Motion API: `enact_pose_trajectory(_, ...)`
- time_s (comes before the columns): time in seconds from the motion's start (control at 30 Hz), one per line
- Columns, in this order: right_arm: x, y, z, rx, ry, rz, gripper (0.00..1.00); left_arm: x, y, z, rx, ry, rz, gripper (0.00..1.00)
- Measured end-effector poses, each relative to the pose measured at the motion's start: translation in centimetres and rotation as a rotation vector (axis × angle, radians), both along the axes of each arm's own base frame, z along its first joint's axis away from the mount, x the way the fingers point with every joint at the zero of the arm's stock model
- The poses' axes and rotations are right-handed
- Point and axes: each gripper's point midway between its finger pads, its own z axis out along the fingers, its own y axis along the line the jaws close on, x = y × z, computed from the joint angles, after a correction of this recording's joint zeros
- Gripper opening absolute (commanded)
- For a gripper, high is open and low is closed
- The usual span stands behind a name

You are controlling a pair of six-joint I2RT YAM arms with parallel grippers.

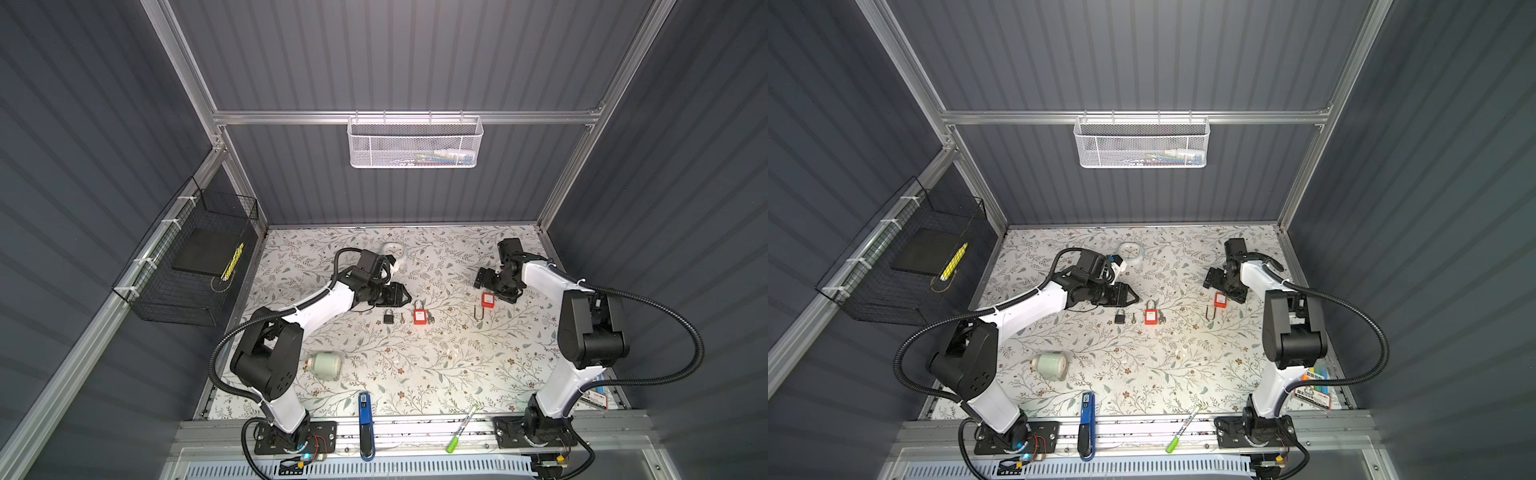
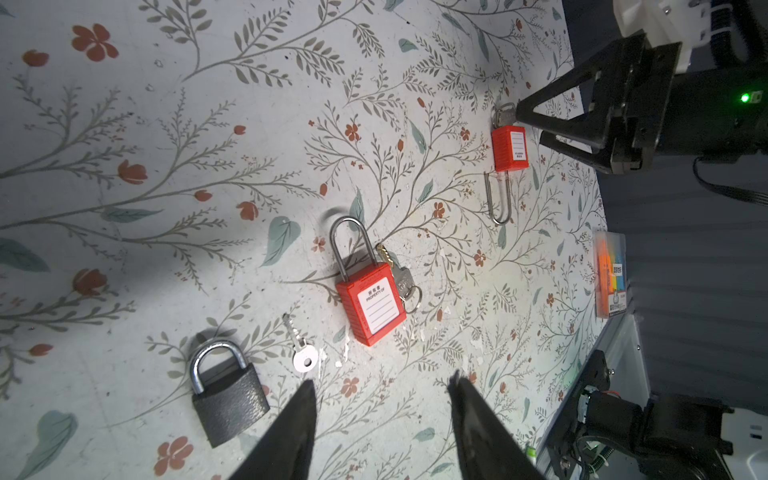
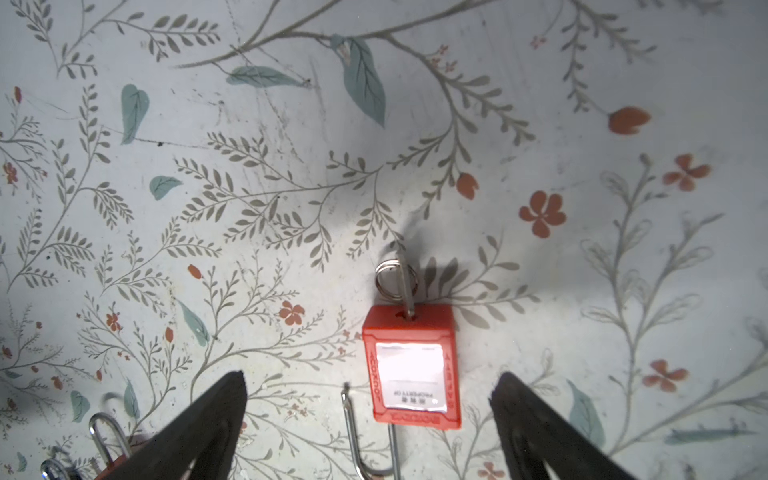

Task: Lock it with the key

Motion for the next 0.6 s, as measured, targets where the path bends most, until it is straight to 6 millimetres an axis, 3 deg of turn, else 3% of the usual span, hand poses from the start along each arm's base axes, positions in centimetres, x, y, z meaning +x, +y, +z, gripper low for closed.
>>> enact_pose_trajectory(0.33,-1.9,2.5,-2.0,0.124,0.056,0.035,0.94,0.0,0.0,0.0,0.0,0.0,0.0,0.54)
enact_pose_trajectory(0.6,-0.8,9.4,-0.7,0.415,-0.007,0.111,0.94,0.0,0.0,0.0,0.0,0.0,0.0,0.54)
